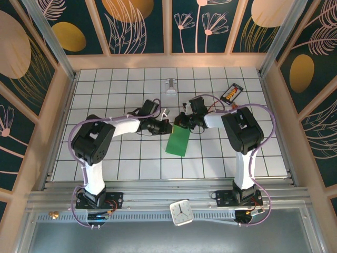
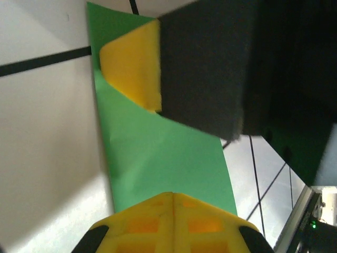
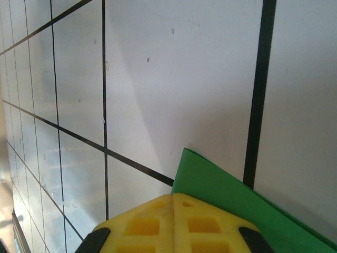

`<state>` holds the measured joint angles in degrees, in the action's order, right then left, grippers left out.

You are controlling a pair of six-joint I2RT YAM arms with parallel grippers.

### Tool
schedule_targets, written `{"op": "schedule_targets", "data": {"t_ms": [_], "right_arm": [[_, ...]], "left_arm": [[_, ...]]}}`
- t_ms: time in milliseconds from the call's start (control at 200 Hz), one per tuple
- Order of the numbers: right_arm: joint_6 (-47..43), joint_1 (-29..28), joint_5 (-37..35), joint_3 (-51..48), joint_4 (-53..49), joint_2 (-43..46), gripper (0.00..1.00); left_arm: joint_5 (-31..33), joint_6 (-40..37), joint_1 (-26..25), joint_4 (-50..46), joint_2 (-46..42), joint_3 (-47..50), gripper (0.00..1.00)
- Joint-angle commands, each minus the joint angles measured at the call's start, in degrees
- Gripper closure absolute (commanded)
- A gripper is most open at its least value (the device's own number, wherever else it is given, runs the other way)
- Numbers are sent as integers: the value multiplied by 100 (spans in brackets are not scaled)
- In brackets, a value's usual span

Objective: Fold a paper plane with a square sheet of paper (pick it up from the middle)
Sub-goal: First fold in half a square sheet of paper at the center of the table.

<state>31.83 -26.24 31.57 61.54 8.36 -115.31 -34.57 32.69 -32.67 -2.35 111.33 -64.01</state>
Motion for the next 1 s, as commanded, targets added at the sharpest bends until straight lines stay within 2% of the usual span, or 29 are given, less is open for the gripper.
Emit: {"op": "schedule_targets", "data": {"t_ms": [0,200,585,771,991], "right_arm": [[-151,82,-336,-188,-185,-230,100],[-172,88,-361,-169,-210,-250,100],[-187,85,-432,-146,-282,-306,100],[-184,84,-448,-88,-332,-366,100],[-212,84,-503,-87,-389,-370,100]], "left_arm": [[-146,109,15,143,364,-231,100],[-109,-109,16,-90,650,-281,100],[-331,-670,-20,-641,199,576,100],[-471,-739,-144,-662,47,794,100],[-633,-632,-226,-478,-236,1504,100]]}}
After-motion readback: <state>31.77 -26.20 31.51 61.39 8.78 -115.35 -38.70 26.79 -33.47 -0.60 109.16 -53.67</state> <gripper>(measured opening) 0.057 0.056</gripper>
